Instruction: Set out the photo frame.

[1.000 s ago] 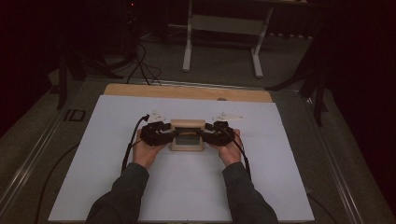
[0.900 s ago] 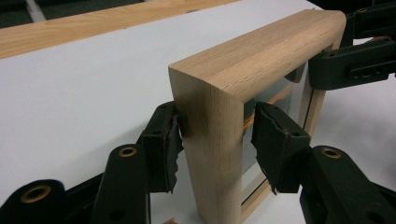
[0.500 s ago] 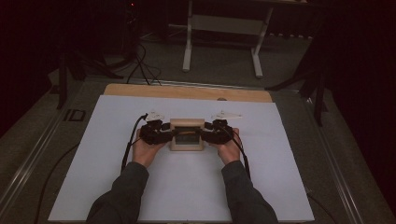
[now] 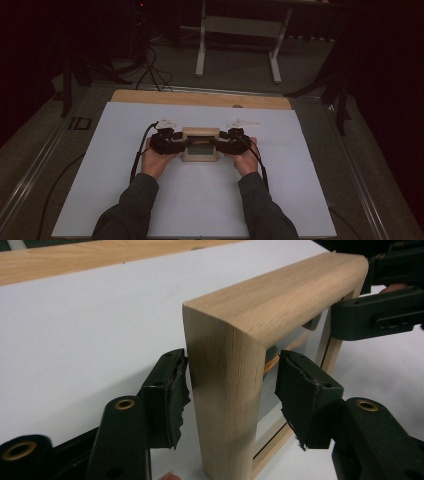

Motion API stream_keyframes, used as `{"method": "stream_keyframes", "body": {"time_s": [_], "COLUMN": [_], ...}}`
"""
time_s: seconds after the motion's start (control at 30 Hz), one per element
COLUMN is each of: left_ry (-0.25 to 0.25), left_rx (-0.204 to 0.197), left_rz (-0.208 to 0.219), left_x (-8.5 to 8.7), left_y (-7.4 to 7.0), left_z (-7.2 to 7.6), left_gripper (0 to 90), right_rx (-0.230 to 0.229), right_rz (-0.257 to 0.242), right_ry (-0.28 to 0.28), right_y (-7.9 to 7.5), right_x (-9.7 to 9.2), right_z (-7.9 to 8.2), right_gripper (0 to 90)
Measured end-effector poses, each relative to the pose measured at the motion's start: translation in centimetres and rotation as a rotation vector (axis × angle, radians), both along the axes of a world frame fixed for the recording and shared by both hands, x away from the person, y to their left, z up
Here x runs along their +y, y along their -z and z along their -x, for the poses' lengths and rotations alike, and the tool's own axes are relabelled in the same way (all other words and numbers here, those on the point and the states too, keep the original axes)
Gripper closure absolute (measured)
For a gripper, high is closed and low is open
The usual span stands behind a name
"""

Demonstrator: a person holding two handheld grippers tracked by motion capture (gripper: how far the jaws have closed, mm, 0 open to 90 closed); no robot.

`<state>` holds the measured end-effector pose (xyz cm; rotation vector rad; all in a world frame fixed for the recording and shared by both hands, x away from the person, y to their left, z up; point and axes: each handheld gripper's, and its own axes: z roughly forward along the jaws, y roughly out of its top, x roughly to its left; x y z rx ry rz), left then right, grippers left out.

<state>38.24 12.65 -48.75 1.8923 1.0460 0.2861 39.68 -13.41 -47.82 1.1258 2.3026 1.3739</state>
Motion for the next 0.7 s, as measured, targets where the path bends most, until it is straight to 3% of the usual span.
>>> {"method": "stream_keyframes", "body": {"time_s": [0.4,0.7], "left_ry": [-0.010,-0.037], "left_rx": [0.008,-0.011], "left_rz": [-0.006,-0.042], "left_x": [0.4,1.2], "left_y": [-0.4,-1.4], "left_z": [0.4,1.7], "left_gripper": [39.1,38.7], "right_rx": [-0.006,-0.015], "right_rz": [0.007,0.028], "right_ry": [-0.010,-0.020], "right_y": [-0.4,-1.0], "right_x": [-0.3,-0.8], "right_z": [0.3,0.9], "right_gripper": [39.5,36.3]}}
